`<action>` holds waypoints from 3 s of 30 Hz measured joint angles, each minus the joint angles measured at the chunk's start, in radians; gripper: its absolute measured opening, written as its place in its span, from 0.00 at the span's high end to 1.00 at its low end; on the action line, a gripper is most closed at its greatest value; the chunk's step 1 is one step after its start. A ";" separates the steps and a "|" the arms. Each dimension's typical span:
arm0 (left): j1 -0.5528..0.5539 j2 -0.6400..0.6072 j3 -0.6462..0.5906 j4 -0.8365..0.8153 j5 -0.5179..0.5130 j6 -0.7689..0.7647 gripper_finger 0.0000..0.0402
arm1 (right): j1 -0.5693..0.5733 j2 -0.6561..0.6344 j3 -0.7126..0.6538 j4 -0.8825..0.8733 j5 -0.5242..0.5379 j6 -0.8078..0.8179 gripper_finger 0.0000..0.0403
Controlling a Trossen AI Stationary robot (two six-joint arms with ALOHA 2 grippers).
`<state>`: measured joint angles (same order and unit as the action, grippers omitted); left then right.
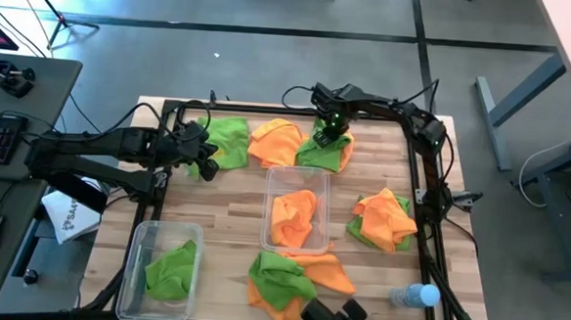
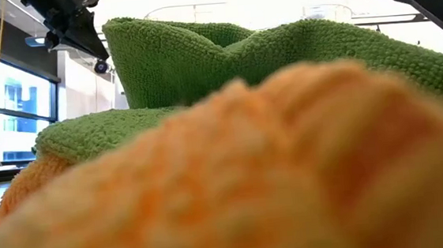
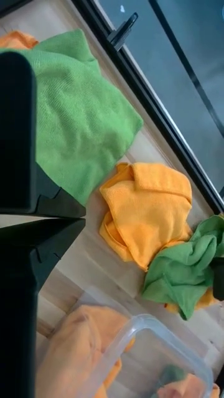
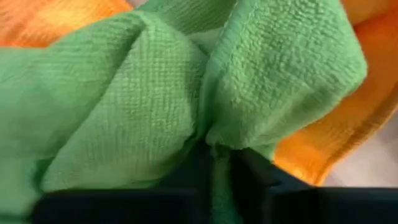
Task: Sort microfiber towel by color & place in baskets
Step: Put the green microfiber towel into the left transparent bin
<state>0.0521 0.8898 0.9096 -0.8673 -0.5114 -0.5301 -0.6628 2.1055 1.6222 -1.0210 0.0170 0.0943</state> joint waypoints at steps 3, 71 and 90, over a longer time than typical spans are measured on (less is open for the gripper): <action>0.000 0.000 0.000 0.000 0.002 0.009 1.00 | 0.005 -0.046 0.000 -0.053 0.001 0.028 0.96; 0.026 0.303 0.273 0.829 0.085 0.666 0.48 | 0.521 -0.539 0.000 0.928 -0.077 -0.190 1.00; 0.027 0.306 0.273 0.763 0.212 0.697 0.97 | 0.534 -0.539 0.000 0.930 0.013 -0.202 1.00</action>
<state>0.0792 1.1961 1.1828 -0.1043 -0.2992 0.1665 -0.1287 1.5665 1.6220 -0.0913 0.0302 -0.1076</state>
